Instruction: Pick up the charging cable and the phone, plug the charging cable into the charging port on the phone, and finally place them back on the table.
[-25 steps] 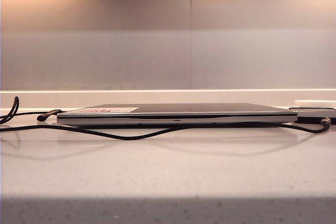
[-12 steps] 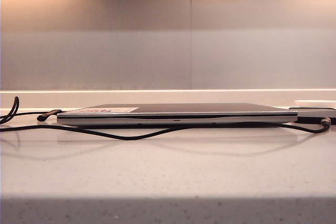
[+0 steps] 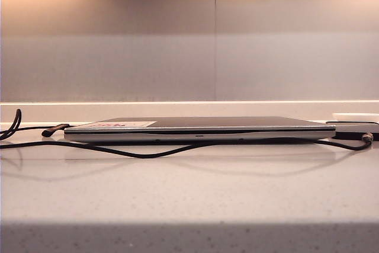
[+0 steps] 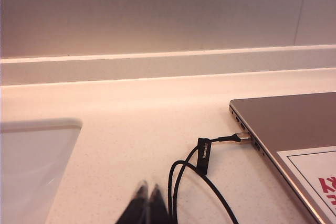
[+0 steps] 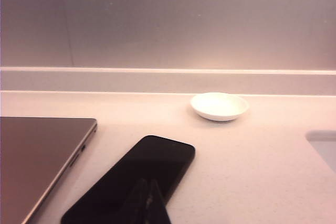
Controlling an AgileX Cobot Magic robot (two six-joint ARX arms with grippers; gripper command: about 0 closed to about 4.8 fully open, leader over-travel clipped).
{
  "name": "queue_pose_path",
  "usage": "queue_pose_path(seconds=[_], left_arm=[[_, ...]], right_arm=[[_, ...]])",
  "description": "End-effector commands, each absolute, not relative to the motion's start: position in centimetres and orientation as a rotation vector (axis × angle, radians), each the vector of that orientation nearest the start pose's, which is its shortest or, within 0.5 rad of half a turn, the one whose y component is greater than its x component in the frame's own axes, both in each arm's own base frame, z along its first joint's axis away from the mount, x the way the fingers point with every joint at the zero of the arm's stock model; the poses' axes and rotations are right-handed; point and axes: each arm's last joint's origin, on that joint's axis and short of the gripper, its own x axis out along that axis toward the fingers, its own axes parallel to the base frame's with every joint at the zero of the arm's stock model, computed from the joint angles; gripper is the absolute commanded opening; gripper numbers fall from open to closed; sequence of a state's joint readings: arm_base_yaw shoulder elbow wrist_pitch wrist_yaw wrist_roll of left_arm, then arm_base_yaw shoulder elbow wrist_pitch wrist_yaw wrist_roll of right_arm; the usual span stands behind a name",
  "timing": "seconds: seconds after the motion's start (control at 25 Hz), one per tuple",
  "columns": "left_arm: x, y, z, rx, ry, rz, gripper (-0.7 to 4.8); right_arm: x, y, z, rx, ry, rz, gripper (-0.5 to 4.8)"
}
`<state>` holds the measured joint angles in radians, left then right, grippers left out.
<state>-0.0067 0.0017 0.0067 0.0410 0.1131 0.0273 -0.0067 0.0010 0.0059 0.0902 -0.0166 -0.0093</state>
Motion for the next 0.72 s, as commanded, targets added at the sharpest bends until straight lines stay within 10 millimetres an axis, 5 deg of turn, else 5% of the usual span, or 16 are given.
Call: queue_pose_path(seconds=[0.04, 0.72], left_arm=[[9.69, -0.39, 17.16, 0.029, -0.063, -0.122, -0.06], [9.69, -0.39, 17.16, 0.029, -0.062, -0.122, -0.06]], right_arm=[[9.69, -0.19, 17.46, -0.009, -0.111, -0.056, -0.06], [9.69, -0.2, 17.45, -0.009, -0.11, -0.054, -0.06]])
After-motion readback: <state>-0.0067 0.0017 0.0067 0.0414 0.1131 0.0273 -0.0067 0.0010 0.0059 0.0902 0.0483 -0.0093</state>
